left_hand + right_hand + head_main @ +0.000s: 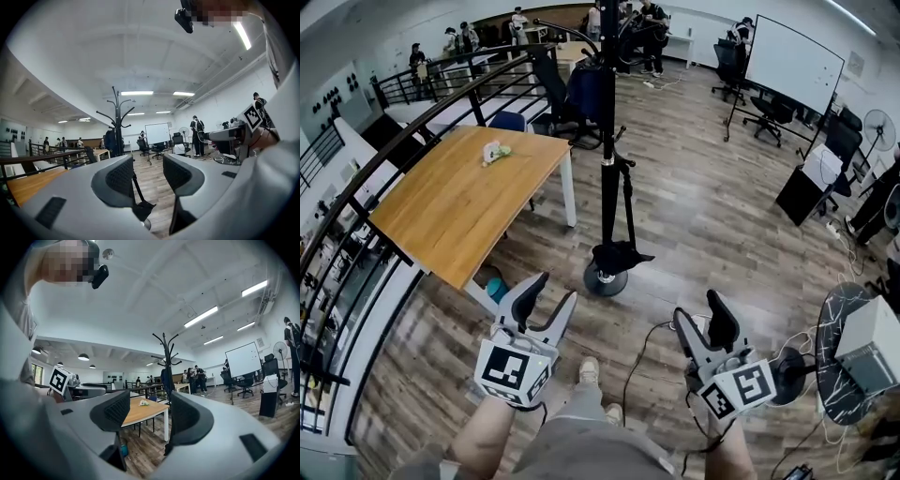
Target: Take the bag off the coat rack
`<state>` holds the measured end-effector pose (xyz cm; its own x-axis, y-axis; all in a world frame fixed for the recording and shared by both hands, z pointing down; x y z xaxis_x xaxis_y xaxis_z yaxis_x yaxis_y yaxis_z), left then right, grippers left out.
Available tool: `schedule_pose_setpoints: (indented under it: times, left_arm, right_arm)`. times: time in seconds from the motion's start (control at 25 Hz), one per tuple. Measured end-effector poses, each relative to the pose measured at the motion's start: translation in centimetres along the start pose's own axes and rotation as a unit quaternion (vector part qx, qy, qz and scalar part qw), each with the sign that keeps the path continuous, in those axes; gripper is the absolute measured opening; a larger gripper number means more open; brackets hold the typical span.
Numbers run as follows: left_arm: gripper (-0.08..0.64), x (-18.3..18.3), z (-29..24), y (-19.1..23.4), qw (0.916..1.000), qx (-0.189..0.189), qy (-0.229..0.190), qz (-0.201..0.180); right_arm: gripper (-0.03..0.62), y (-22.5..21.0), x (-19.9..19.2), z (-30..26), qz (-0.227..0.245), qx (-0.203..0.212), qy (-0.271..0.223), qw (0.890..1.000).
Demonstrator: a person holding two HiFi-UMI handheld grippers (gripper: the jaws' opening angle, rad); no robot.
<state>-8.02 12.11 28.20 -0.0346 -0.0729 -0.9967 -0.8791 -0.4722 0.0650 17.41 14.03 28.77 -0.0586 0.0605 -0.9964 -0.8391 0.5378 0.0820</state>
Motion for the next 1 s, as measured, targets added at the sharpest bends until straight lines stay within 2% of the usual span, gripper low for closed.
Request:
schedule_pose_setpoints:
  times: [0.4,0.84,1.0]
  left_arm:
    - [0.210,-2.2,-7.2,3.7,0.9999,-0.002,0.016,-0.003]
    - [0.210,-5.7,-19.1,9.7,0.9977,-0.025,0.062,0.010]
    - [0.209,-6.5,-23.2,12.7,0.9958,-0.041,0.082,0.001]
  right_arm:
    - [0.279,-4.3,-2.9,-7.2,-0.009,-0.008,0.021,1.000]
    - [0.279,-9.9,-6.9,-19.2,-0.014,-0.016,0.067,0.997]
    - [0.279,-11.1,-8.0,-23.9,-0.020,-0.022,0.078,0.997]
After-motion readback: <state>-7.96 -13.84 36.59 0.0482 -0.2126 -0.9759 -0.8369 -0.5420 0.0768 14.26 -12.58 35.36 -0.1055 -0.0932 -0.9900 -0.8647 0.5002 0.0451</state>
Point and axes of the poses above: the fingertips, and each gripper's own axes: z backward along the fingers, y to its left, x out of its top, the point moved 4 cm from there along z, backward along the fingers, and after that the axes turned 11 degrees about z, right-handed, at the moved point
